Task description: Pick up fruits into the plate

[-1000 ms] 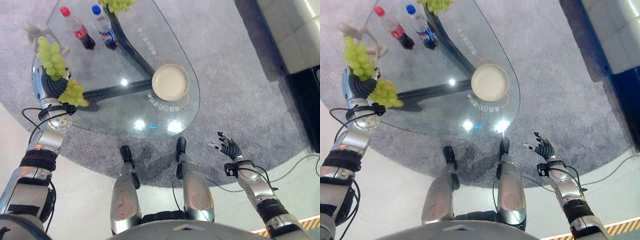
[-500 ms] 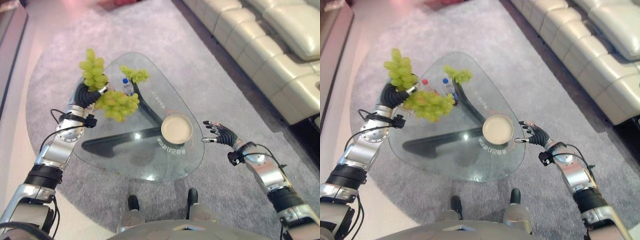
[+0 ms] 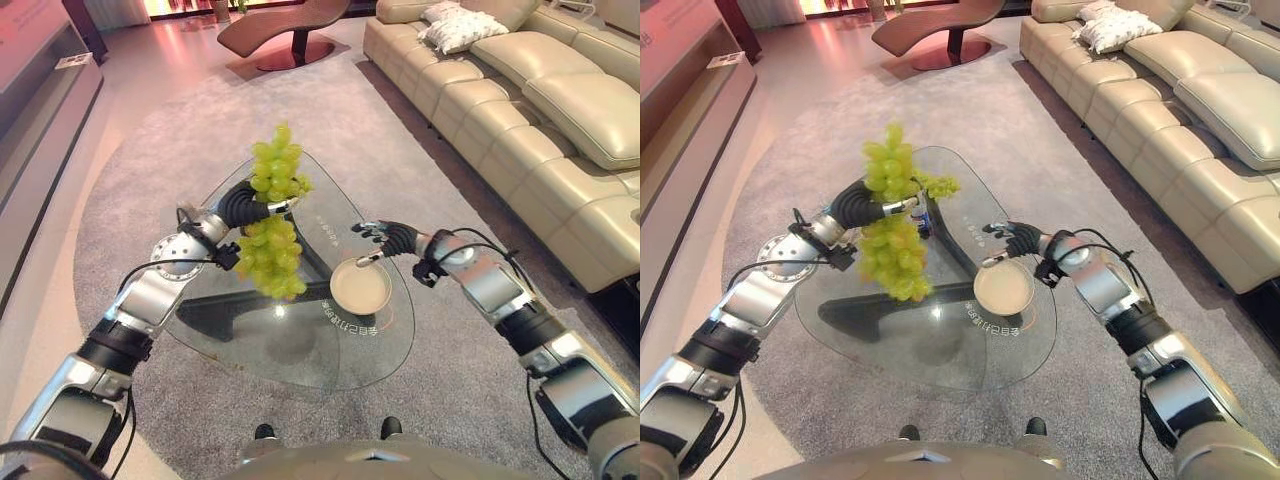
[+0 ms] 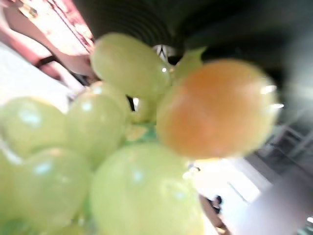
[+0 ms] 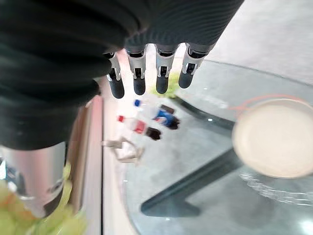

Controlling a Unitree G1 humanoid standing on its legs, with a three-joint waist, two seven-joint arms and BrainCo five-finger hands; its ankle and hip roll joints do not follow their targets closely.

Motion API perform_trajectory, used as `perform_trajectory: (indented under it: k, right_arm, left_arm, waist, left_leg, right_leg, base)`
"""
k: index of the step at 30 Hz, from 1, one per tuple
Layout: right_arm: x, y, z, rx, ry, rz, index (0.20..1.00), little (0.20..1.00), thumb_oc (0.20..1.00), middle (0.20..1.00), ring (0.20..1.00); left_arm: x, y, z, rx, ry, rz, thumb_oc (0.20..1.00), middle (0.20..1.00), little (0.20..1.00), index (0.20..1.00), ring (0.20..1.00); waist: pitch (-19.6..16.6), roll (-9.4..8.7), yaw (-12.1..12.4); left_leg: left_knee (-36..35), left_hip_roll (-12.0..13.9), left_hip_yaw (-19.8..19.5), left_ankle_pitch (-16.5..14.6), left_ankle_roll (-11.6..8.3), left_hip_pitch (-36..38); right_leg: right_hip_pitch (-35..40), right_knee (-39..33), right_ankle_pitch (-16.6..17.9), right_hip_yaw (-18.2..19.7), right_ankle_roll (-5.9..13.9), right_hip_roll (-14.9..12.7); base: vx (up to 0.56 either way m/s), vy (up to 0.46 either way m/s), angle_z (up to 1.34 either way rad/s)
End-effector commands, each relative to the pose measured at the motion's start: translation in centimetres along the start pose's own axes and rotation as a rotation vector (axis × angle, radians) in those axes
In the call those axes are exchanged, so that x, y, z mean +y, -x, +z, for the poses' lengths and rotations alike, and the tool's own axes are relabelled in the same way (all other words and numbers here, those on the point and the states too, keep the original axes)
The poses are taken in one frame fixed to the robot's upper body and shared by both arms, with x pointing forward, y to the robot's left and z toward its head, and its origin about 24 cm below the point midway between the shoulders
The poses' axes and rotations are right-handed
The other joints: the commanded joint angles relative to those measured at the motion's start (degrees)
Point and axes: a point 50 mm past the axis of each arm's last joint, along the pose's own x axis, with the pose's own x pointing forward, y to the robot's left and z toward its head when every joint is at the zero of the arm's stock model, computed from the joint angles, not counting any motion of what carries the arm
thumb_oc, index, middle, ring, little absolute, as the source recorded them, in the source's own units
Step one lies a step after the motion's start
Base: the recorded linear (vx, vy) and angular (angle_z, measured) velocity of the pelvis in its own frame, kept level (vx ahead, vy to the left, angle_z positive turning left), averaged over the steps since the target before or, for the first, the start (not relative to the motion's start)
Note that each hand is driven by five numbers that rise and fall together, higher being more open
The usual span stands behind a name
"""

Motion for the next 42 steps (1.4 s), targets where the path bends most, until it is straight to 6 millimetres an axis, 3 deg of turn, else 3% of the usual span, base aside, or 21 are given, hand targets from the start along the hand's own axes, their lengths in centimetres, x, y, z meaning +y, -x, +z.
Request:
perform_trajectory:
  k: [1,9,20,28,34,42]
  right_arm:
    - [-0.9,-1.0,3.3,-0.063,0.020,-0.051,1.000,1.000,1.000,1.000,1.000]
    - [0.7,-2.4,5.0,-0.081,-0.094,-0.014,1.000,1.000,1.000,1.000,1.000]
    - [4.5,-4.0,5.3,-0.055,-0.508,0.100,1.000,1.000,1.000,1.000,1.000]
    - [6.1,-4.3,6.0,-0.040,-0.590,0.150,1.000,1.000,1.000,1.000,1.000]
    - [5.5,-4.0,5.9,-0.070,-0.629,0.138,1.000,1.000,1.000,1.000,1.000]
    - [1.8,-1.4,4.0,-0.250,-0.602,-0.072,1.000,1.000,1.000,1.000,1.000]
  left_arm:
    - [0.5,-2.9,4.2,-0.225,0.019,0.001,0.200,0.200,0.200,0.200,0.200]
    - [-1.2,-4.2,5.9,-0.315,0.016,-0.041,0.200,0.200,0.200,0.200,0.200]
    - [-2.4,-4.9,7.0,-0.370,0.058,-0.029,0.200,0.200,0.200,0.200,0.200]
    - [-2.5,-5.0,7.5,-0.416,-0.009,0.001,0.200,0.200,0.200,0.200,0.200]
    - [-1.5,-4.5,7.2,-0.401,0.002,0.041,0.200,0.200,0.200,0.200,0.200]
    - [1.4,-1.9,4.1,-0.242,0.007,0.211,0.200,0.200,0.200,0.200,0.200]
  waist:
    - [-2.93,-1.45,0.55]
    - [-3.42,-1.57,0.35]
    - [-3.70,-2.10,0.57]
    - [-3.96,-2.22,0.51]
    - [-4.00,-2.18,0.68]
    - [-4.18,-1.86,0.77]
  left_leg:
    - [3.75,-0.35,-0.36,-6.33,0.62,-1.89]
    - [3.63,0.07,0.19,-6.32,0.38,-1.65]
    - [3.03,0.16,0.72,-6.28,0.54,-1.10]
    - [2.46,0.46,1.01,-5.85,0.37,-0.92]
    - [2.29,0.90,1.19,-5.41,0.18,-0.93]
    - [2.04,1.12,1.03,-5.11,0.04,-0.99]
  right_leg:
    - [1.26,4.07,-5.43,-3.27,1.26,-2.53]
    - [1.23,4.10,-5.41,-3.11,1.31,-2.54]
    - [1.67,3.92,-5.68,-3.55,1.04,-2.20]
    - [1.90,3.75,-5.81,-3.74,0.87,-1.96]
    - [1.86,4.03,-5.90,-4.15,0.72,-1.83]
    - [2.07,3.81,-5.98,-4.66,0.79,-1.77]
  base:
    - [0.00,0.000,0.00]
    - [0.00,0.000,0.00]
    - [0.01,0.000,-0.01]
    - [0.00,0.000,0.00]
    - [0.00,0.000,0.00]
    - [0.00,0.000,0.00]
